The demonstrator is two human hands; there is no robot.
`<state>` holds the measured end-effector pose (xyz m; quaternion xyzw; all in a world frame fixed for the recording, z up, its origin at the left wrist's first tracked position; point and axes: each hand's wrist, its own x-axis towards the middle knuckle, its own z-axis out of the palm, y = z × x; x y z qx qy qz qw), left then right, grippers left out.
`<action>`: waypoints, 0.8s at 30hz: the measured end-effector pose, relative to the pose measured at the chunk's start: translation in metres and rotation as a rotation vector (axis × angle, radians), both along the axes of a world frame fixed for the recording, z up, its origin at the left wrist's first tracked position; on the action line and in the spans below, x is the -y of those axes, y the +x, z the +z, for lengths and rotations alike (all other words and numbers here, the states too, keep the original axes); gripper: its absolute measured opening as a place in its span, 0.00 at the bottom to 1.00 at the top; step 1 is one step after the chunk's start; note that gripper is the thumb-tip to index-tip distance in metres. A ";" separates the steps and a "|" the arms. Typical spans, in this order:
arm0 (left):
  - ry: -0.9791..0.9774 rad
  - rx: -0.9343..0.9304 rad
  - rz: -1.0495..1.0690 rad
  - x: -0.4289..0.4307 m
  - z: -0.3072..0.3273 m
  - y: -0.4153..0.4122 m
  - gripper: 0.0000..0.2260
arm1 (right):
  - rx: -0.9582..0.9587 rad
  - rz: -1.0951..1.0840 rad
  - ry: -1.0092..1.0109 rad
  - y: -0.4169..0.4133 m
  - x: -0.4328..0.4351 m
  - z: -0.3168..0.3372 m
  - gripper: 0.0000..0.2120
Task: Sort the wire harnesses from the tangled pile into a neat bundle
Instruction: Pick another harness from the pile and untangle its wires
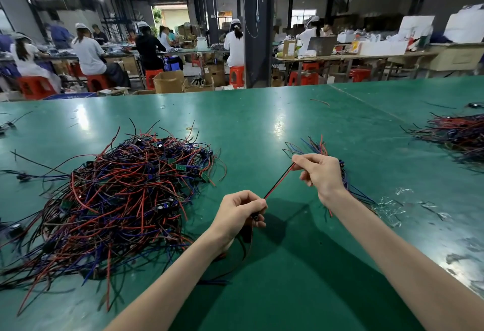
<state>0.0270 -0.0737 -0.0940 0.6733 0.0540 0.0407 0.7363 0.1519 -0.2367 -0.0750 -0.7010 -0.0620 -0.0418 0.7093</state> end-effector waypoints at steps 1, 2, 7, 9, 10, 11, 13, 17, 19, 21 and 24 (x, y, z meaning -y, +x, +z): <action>0.002 -0.004 -0.006 0.000 0.000 0.000 0.08 | 0.108 -0.040 -0.120 0.001 0.000 -0.002 0.06; 0.000 -0.008 -0.010 0.000 0.001 0.000 0.08 | 0.234 -0.086 -0.246 0.001 -0.001 -0.005 0.06; -0.018 -0.035 -0.008 0.000 0.002 -0.001 0.10 | 0.963 -0.211 -0.686 0.005 -0.014 -0.015 0.03; -0.019 -0.040 -0.001 0.000 0.003 0.000 0.11 | 1.040 -0.237 -0.733 0.005 -0.018 -0.017 0.03; -0.019 -0.041 0.001 0.000 0.004 0.000 0.11 | 1.037 -0.245 -0.723 0.006 -0.018 -0.018 0.03; -0.019 -0.041 -0.001 0.000 0.003 0.000 0.11 | 0.996 -0.244 -0.689 0.005 -0.017 -0.018 0.03; -0.014 -0.037 -0.007 0.000 0.004 0.000 0.11 | 0.736 -0.204 -0.535 0.004 -0.016 -0.014 0.05; -0.016 -0.032 -0.010 0.001 0.005 0.001 0.10 | 0.051 -0.052 -0.047 0.007 -0.018 0.003 0.08; -0.010 -0.029 -0.014 0.001 0.006 0.001 0.11 | -0.151 0.023 0.150 0.008 -0.018 0.010 0.08; 0.001 -0.026 -0.022 0.001 0.006 0.001 0.11 | -0.320 0.151 0.330 0.009 -0.018 0.014 0.08; 0.014 -0.028 -0.039 0.001 0.007 0.000 0.11 | -0.494 0.309 0.463 0.012 -0.020 0.019 0.11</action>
